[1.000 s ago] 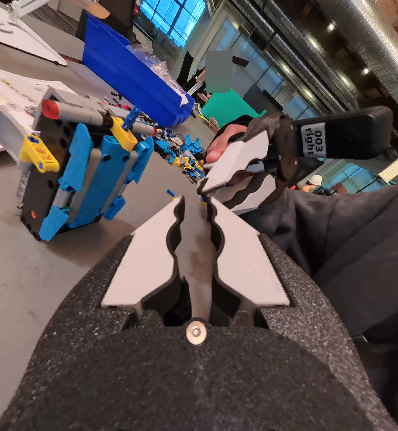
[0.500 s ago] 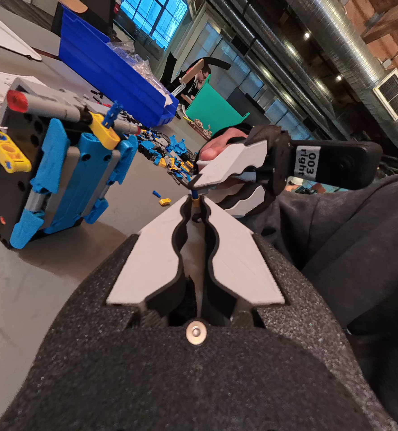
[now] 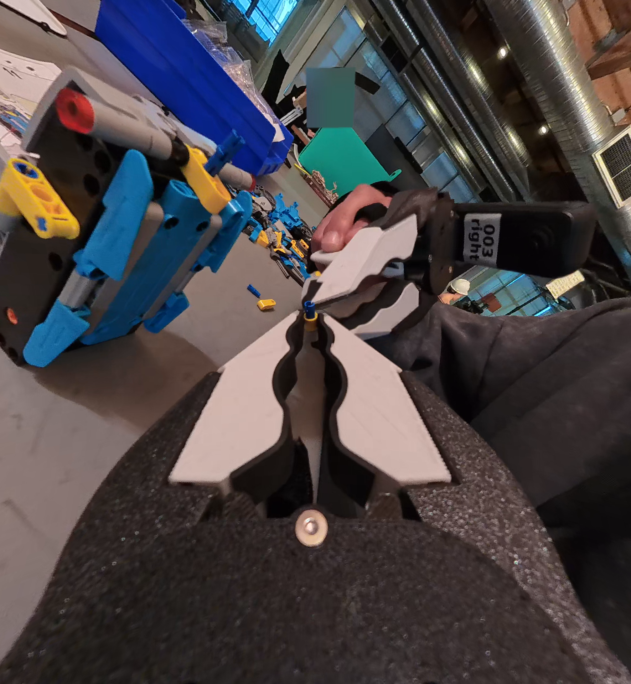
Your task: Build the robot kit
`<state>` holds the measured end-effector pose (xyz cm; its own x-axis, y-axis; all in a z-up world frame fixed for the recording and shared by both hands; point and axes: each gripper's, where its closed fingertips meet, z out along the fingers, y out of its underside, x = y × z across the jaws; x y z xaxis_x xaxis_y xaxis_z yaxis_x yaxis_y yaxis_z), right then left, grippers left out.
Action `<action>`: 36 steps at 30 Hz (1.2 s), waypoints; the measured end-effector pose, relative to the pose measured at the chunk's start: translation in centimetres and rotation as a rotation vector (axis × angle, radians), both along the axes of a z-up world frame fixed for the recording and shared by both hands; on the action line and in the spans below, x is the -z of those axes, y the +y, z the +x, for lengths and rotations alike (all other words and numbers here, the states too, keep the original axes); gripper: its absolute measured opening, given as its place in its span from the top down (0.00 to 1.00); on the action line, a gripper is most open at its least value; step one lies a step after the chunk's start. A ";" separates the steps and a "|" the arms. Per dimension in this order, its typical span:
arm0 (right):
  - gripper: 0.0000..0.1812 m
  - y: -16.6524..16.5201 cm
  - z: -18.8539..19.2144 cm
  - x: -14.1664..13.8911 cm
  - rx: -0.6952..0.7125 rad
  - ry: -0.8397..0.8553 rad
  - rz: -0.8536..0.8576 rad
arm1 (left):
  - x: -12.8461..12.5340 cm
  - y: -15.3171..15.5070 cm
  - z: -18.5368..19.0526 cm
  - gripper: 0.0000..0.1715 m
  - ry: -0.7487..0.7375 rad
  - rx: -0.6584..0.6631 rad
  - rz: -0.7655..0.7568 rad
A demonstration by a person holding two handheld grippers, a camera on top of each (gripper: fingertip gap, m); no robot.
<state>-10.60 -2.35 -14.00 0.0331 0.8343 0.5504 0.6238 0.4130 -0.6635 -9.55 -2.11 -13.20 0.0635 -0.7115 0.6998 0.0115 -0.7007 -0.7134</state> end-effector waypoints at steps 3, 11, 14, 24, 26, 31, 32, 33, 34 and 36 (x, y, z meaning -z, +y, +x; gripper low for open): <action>0.91 -0.1 -0.1 -0.2 -0.005 0.006 0.037 | 0.0 0.0 0.0 0.97 -0.006 0.001 -0.013; 0.91 -0.1 -0.2 -0.1 -0.015 -0.025 0.137 | 0.2 -0.1 0.2 0.97 -0.007 0.017 -0.044; 0.91 0.0 -0.1 0.0 -0.002 -0.032 0.105 | 0.2 0.0 0.3 0.97 -0.005 0.009 -0.047; 0.92 0.1 -0.2 -0.8 0.021 0.004 0.054 | -0.6 0.0 0.1 0.96 -0.061 0.010 -0.066; 0.92 0.1 -0.3 -1.0 0.015 0.036 0.015 | -0.8 0.1 0.0 0.96 -0.072 0.003 -0.053; 0.92 -0.1 -0.1 -4.0 -0.026 0.256 -0.199 | -3.5 -0.2 -0.9 0.86 -0.241 0.030 -0.069; 0.92 -0.2 0.1 -4.5 -0.038 0.298 -0.225 | -3.8 0.1 -1.3 0.82 -0.252 0.002 -0.059; 0.92 -0.4 0.3 -5.0 -0.058 0.340 -0.253 | -4.2 0.1 -1.7 0.81 -0.269 -0.008 -0.044; 0.92 -0.9 0.3 -5.6 -0.085 0.377 -0.290 | -4.5 -0.2 -1.8 0.81 -0.277 -0.003 -0.020; 0.92 -1.6 0.3 -6.8 -0.144 0.459 -0.382 | -4.8 -1.5 -1.1 0.81 -0.239 0.022 0.084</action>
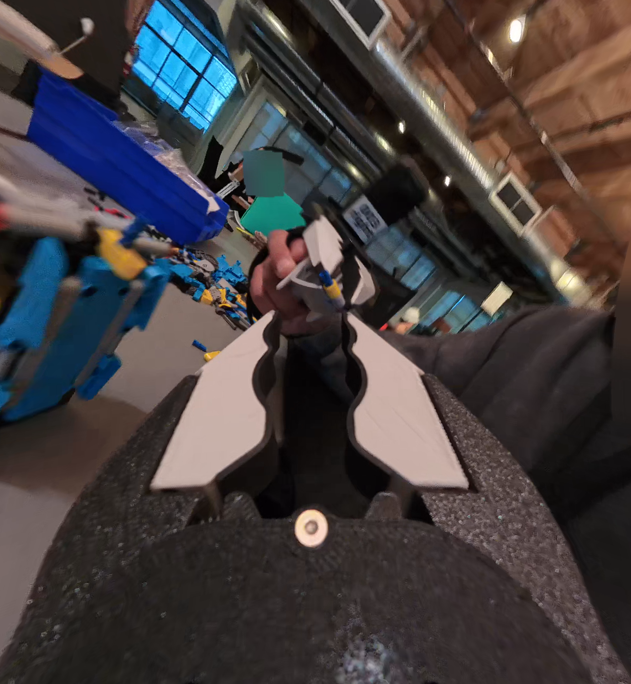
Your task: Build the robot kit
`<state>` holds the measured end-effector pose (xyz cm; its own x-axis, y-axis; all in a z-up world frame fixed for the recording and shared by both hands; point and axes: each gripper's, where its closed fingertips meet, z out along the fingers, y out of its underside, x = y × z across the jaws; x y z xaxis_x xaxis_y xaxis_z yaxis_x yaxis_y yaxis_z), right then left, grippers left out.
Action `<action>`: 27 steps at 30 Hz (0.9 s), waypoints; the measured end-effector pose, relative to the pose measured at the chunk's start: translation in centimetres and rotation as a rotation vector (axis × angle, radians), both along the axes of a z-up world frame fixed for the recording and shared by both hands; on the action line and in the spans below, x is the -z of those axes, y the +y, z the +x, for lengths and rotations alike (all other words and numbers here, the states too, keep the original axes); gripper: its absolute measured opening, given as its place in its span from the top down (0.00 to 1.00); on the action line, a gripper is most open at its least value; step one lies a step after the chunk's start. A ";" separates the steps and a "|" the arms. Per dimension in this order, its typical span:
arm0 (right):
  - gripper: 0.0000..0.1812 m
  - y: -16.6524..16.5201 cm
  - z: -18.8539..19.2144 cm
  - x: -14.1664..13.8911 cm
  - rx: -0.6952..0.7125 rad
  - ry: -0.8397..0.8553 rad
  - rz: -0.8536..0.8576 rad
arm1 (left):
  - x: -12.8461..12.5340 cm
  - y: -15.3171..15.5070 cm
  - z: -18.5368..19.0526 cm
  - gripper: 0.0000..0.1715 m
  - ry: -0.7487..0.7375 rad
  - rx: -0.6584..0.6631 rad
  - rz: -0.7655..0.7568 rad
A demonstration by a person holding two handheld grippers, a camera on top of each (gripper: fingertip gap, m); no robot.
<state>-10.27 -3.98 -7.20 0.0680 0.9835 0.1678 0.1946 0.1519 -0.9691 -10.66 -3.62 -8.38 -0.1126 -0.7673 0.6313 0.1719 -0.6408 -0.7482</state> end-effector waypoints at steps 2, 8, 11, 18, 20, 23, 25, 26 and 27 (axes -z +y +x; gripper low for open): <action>0.92 -0.7 -0.1 -1.1 -0.079 0.087 -0.123 | -0.1 -1.2 1.1 0.76 0.074 -0.041 0.180; 0.92 -2.5 -0.8 -2.7 -0.252 0.256 -0.370 | -1.8 -2.7 2.7 0.62 0.122 -0.220 0.507; 0.92 -2.9 -1.2 -3.0 -0.298 0.306 -0.451 | -2.0 -2.7 2.9 0.64 0.130 -0.250 0.532; 0.92 -2.1 -0.8 -2.7 -0.274 0.303 -0.426 | -2.0 -2.9 2.1 0.84 0.125 -0.249 0.555; 0.93 -1.9 -0.8 -2.2 -0.232 0.253 -0.343 | -1.6 -2.9 1.9 0.84 0.139 -0.231 0.540; 0.87 -1.4 -0.7 -1.5 -0.158 0.177 -0.190 | -0.9 -2.7 2.0 0.85 0.192 -0.242 0.571; 0.81 -1.4 -0.9 -1.2 -0.129 0.148 -0.122 | 0.0 -2.8 2.3 0.85 0.250 -0.235 0.603; 0.81 -1.6 -1.0 -1.0 -0.122 0.131 -0.094 | 0.3 -2.8 2.4 0.85 0.275 -0.243 0.624; 0.81 -1.6 -1.1 -0.9 -0.118 0.121 -0.075 | 0.4 -2.8 2.5 0.85 0.294 -0.258 0.652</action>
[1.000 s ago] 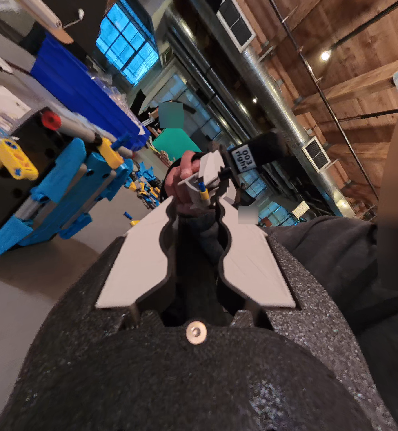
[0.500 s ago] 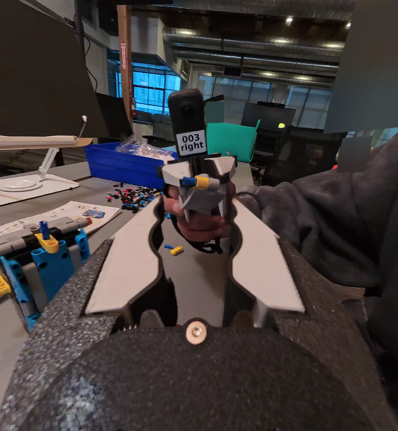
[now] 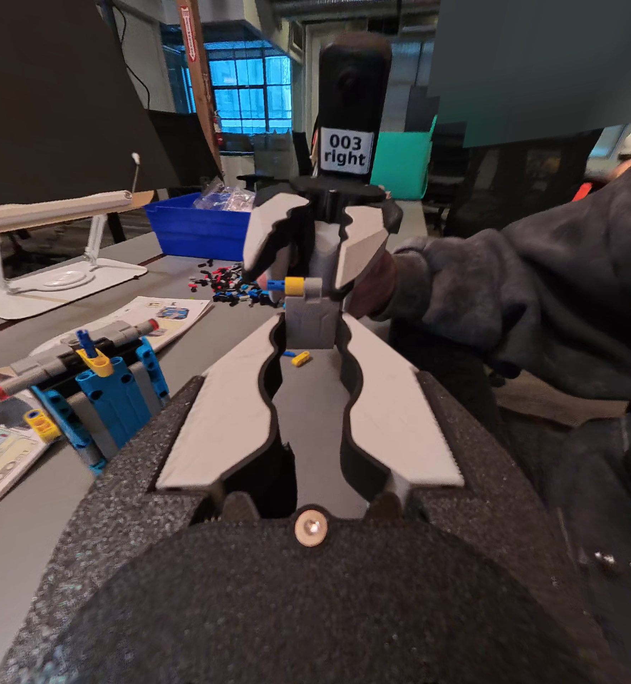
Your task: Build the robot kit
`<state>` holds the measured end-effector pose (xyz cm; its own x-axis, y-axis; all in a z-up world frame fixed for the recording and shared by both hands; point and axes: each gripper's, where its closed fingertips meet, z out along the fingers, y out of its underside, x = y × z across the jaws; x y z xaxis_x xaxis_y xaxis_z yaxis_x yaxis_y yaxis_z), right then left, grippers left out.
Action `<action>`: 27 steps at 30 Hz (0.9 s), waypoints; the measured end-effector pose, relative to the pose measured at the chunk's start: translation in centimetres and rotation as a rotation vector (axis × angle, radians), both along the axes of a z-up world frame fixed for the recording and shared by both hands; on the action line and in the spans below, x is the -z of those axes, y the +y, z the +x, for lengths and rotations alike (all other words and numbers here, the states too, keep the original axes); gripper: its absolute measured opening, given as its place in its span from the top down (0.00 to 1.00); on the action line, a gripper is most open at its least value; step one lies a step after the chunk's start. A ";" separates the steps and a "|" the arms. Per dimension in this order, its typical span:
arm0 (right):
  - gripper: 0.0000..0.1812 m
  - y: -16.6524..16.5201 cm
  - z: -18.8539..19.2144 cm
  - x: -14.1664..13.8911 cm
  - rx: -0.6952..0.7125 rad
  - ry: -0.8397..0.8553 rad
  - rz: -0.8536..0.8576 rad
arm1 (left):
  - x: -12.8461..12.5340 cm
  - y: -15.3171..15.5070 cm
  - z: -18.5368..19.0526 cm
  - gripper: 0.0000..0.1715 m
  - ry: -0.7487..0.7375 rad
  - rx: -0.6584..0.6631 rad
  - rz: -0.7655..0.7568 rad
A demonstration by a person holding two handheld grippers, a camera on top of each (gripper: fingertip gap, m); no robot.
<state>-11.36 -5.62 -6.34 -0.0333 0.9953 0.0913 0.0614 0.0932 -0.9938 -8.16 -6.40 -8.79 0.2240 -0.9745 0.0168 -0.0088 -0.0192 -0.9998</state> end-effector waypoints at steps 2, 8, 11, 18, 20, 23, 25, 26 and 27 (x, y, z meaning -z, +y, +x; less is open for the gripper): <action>0.84 -0.2 -0.1 0.4 -0.011 -0.023 0.010 | 0.4 -0.1 0.2 0.85 0.033 -0.007 0.033; 0.86 -0.8 0.1 0.8 -0.073 -0.039 -0.040 | 0.7 -0.4 0.4 0.85 0.054 0.003 0.046; 0.87 -1.2 0.0 1.1 -0.118 -0.067 -0.126 | 0.9 -0.8 0.6 0.85 0.064 0.028 0.034; 0.87 -0.1 0.2 1.7 -0.027 -0.146 -0.030 | 1.6 0.5 0.7 0.84 0.081 -0.036 -0.028; 0.87 2.6 1.3 2.5 0.146 -0.225 0.127 | 3.6 3.5 -0.2 0.76 0.149 -0.164 -0.148; 0.87 6.6 3.8 5.6 0.405 -0.496 0.467 | 4.2 4.2 -0.5 0.72 0.098 -0.107 -0.340; 0.87 6.8 3.9 7.1 0.457 -0.615 0.708 | 4.0 4.6 -0.8 0.74 0.049 -0.095 -0.407; 0.87 6.5 3.5 7.2 0.469 -0.638 0.826 | 4.1 4.6 -0.8 0.74 0.039 -0.075 -0.441; 0.87 6.1 2.9 7.1 0.478 -0.648 0.928 | 4.0 4.4 -0.7 0.74 0.025 -0.047 -0.473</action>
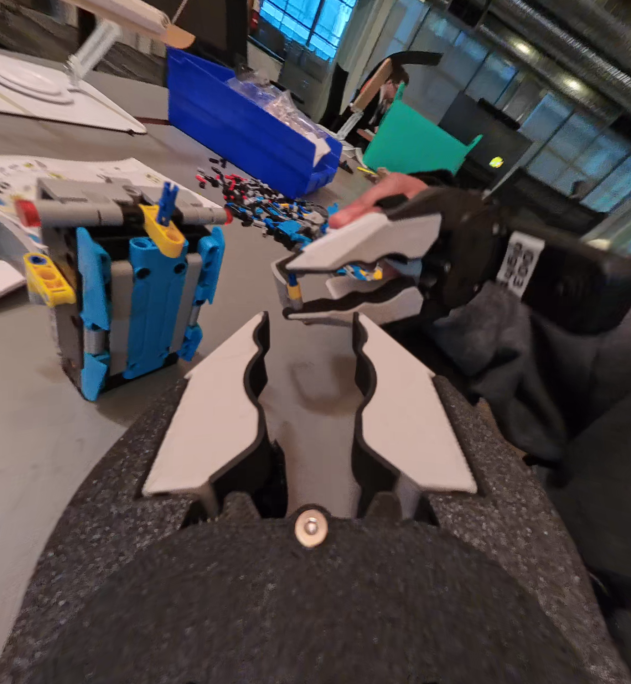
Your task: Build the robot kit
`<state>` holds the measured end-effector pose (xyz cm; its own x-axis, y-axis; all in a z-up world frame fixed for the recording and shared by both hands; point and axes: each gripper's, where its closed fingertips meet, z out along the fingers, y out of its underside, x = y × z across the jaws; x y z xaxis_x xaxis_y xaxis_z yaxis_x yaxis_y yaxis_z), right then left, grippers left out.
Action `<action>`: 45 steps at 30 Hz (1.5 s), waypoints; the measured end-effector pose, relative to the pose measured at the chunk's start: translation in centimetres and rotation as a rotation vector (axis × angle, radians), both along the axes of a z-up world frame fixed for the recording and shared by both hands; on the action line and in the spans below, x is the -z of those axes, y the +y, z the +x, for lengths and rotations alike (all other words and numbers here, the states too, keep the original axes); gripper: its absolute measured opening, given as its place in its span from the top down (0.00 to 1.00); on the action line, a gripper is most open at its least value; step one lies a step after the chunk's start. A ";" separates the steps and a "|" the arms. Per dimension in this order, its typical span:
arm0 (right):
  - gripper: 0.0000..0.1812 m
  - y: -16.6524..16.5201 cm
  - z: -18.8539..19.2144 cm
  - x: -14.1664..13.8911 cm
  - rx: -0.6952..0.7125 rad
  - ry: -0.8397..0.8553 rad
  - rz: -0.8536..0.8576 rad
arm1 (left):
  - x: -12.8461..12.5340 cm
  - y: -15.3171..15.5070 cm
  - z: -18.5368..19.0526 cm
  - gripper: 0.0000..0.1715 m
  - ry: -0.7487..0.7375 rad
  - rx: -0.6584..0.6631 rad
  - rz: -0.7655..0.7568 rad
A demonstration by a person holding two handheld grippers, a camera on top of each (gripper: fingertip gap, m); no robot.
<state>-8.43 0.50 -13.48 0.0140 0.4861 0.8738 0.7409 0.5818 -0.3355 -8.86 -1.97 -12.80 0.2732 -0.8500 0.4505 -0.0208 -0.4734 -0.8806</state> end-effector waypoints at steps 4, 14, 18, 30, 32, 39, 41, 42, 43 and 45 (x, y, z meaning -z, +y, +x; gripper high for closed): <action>0.87 -2.7 -2.3 -0.7 -0.096 0.033 0.070 | -0.2 -0.3 0.0 0.86 -0.046 0.045 -0.045; 0.72 -1.6 1.8 0.7 0.012 0.235 -0.419 | 3.4 0.3 0.0 0.96 0.272 -0.011 0.156; 0.72 -0.4 8.9 5.8 0.256 0.260 -0.891 | 6.0 0.3 0.5 0.96 0.541 -0.030 0.358; 0.85 -2.9 12.4 7.8 0.417 0.314 -0.921 | 9.1 -0.9 1.2 0.96 0.767 0.052 0.490; 0.85 -3.1 12.1 8.5 0.419 0.285 -0.947 | 8.8 -0.8 1.1 0.94 0.750 0.042 0.485; 0.89 -2.8 11.8 8.5 0.425 0.296 -0.954 | 6.9 -1.2 1.5 0.89 0.612 0.042 0.457; 0.93 -3.0 11.6 8.6 0.412 0.292 -0.965 | 6.7 -1.4 1.6 0.89 0.595 0.051 0.455; 0.96 -3.3 11.3 8.7 0.396 0.290 -0.986 | 6.7 -1.6 1.7 0.89 0.589 0.058 0.459; 0.96 -3.3 11.4 8.7 0.396 0.287 -0.979 | 6.5 -1.8 1.8 0.89 0.580 0.063 0.467; 0.96 -3.3 11.4 8.7 0.397 0.282 -0.974 | 6.3 -2.1 2.0 0.89 0.564 0.072 0.482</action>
<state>2.97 -2.79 -22.14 0.4629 0.8846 0.0565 0.6412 -0.2901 -0.7104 -6.89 -4.07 -19.06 0.2890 -0.9423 -0.1690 -0.5475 -0.0179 -0.8366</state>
